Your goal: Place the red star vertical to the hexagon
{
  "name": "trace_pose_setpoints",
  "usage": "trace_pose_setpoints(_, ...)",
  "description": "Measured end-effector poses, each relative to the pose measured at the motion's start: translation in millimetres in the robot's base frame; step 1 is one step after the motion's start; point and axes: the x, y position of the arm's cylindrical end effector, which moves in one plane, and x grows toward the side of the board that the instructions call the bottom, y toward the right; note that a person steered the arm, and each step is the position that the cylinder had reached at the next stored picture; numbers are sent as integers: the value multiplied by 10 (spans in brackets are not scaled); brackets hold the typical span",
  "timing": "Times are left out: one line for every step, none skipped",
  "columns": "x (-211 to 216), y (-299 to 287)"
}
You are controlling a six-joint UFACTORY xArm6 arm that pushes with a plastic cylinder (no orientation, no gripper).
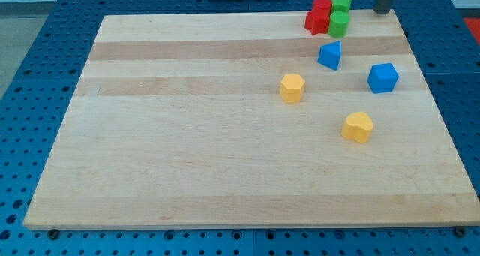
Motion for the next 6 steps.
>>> trace_pose_setpoints(1,-1)
trace_pose_setpoints(5,-161)
trace_pose_setpoints(5,-457)
trace_pose_setpoints(18,-1002)
trace_pose_setpoints(624,-1584)
trace_pose_setpoints(726,-1538)
